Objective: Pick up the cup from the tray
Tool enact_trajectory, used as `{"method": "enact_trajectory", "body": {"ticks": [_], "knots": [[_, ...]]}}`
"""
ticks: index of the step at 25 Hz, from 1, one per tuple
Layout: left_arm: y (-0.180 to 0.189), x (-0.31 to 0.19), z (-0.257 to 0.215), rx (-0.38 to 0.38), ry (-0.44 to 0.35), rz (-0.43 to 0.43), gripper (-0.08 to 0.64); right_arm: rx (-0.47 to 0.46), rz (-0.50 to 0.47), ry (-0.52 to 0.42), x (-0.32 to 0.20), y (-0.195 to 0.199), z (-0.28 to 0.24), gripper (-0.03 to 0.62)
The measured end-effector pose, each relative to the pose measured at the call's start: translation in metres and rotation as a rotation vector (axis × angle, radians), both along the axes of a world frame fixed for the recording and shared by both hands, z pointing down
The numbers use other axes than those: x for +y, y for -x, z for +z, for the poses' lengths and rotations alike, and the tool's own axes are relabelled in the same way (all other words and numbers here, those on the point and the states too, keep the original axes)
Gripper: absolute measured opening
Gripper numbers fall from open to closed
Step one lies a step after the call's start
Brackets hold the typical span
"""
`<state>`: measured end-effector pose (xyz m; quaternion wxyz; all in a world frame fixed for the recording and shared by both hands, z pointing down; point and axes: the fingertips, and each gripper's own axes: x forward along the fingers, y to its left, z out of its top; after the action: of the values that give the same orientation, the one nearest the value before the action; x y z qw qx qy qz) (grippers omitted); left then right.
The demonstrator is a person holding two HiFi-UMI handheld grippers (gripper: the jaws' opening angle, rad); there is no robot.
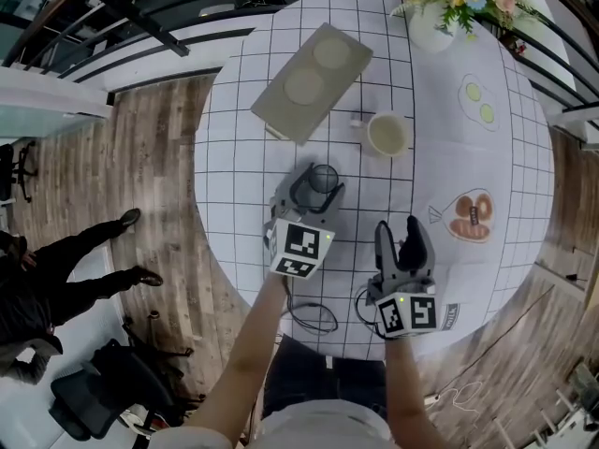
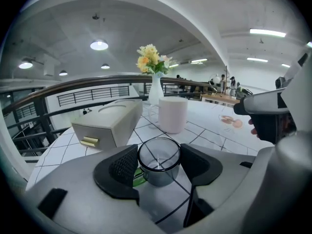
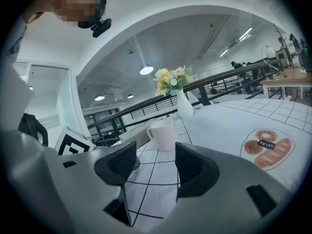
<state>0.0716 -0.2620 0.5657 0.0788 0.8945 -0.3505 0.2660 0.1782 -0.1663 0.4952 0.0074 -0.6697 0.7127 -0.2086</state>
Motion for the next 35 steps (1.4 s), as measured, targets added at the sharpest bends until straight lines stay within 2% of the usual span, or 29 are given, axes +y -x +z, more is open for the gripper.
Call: {"method": "enact_trajectory", "body": {"ticks": [5,9,12,14,16,17,18,21,23,25,35], "knots": [[0.0,-0.004,-0.009,0.068,-0.006,-0.025,0.329,0.001,-0.001,0.0,0.001,0.002,-0.001,0.252],[0.007,-0.005,-0.029,0.104,-0.041,-0.055,0.333,0.004,-0.001,-0.014,0.002,0.003,-0.008,0.252],[0.019,-0.001,-0.059,0.186,-0.071,-0.096,0.322,0.016,-0.005,-0.035,-0.001,0.004,-0.019,0.251],[0.027,0.005,-0.082,0.267,-0.091,-0.135,0.193,0.043,-0.003,-0.048,-0.005,0.004,-0.026,0.232],[0.035,0.014,-0.102,0.324,-0.117,-0.169,0.036,0.064,0.013,-0.065,-0.009,0.003,-0.034,0.151],[0.037,0.018,-0.11,0.345,-0.125,-0.181,0.008,0.064,0.019,-0.075,-0.011,0.003,-0.038,0.071],[0.039,0.023,-0.117,0.36,-0.129,-0.19,0.008,0.06,0.02,-0.084,-0.013,0.004,-0.042,0.028],[0.037,0.033,-0.135,0.393,-0.149,-0.22,0.008,0.062,-0.001,-0.098,-0.018,0.011,-0.054,0.009],[0.034,0.039,-0.139,0.391,-0.16,-0.223,0.008,0.081,-0.017,-0.105,-0.019,0.016,-0.061,0.008],[0.033,0.047,-0.136,0.354,-0.157,-0.201,0.008,0.089,-0.026,-0.111,-0.018,0.021,-0.066,0.008],[0.023,0.059,-0.156,0.354,-0.185,-0.163,0.008,0.091,-0.021,-0.146,-0.005,0.026,-0.087,0.008]]}}
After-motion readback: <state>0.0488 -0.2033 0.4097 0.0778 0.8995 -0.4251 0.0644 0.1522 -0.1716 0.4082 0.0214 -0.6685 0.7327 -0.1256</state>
